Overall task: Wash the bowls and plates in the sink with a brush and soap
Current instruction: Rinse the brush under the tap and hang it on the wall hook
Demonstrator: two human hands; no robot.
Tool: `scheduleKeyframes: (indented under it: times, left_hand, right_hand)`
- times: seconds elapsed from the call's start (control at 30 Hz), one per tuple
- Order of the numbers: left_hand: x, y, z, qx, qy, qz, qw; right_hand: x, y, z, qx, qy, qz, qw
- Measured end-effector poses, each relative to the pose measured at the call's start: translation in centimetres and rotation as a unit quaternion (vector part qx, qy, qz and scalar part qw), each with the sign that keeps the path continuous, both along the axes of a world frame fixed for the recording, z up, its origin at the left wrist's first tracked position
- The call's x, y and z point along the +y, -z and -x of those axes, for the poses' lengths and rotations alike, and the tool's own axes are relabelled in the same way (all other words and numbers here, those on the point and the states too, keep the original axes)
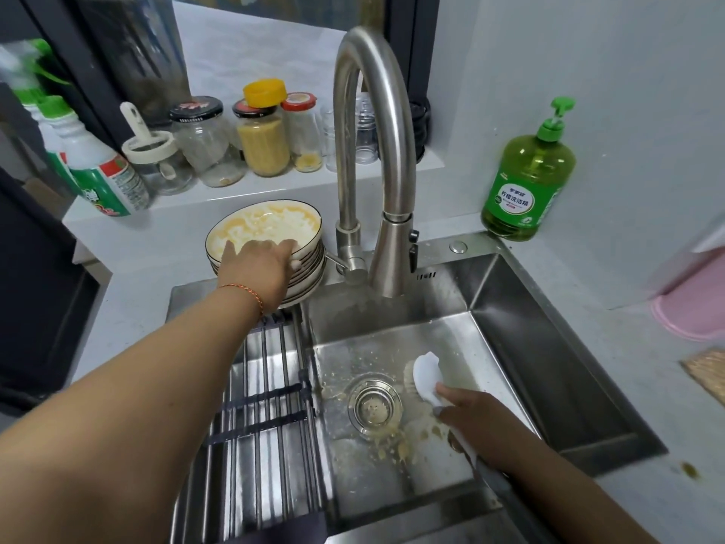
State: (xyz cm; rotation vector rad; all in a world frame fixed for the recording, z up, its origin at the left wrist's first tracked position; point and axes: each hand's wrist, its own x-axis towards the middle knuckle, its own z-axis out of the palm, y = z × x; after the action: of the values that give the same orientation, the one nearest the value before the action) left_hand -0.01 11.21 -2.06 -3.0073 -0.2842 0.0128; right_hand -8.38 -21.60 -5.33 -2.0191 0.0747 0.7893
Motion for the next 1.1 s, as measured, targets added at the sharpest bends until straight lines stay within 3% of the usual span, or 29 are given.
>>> scheduleKeyframes:
  times: [0.07,0.2,0.27,0.4,0.5,0.7,1.1]
  left_hand:
    - [-0.8,-0.5,0.5,-0.032,-0.016,-0.009,0.999]
    - [-5.7,-1.1,3.0,-0.277,0.027,0.118,0.953]
    - [-8.4,-1.4,3.5,-0.211,0.049,0.161,0.963]
    - [-9.6,-1.0,0.8,-0.002,0.039,0.148,0.988]
    - [-9.3,-0.4,-1.1,0.068,0.0,0.1,0.993]
    - [-9.8,0.2,-3.3,0.062,-0.023,0.028,0.997]
    - [-8.6,0.0,-3.8,0.041,-0.012,0.0,0.999]
  right_hand:
    - [-0.3,0.0,0.0,0.019,0.007,-0.023,1.0]
    - [-0.9,-0.8,0.1,0.083,0.049,-0.121,0.988]
    - [-0.6,-1.0,0.0,0.113,0.087,-0.179,0.973]
    - [0.6,-1.2,0.1,0.122,0.118,-0.239,0.956]
    - [1.4,-1.1,0.1,0.112,0.086,-0.233,0.962]
    - [2.3,-1.5,0.2,0.071,0.045,-0.205,0.975]
    - [2.6,-2.1,-0.6,0.05,0.019,-0.174,0.983]
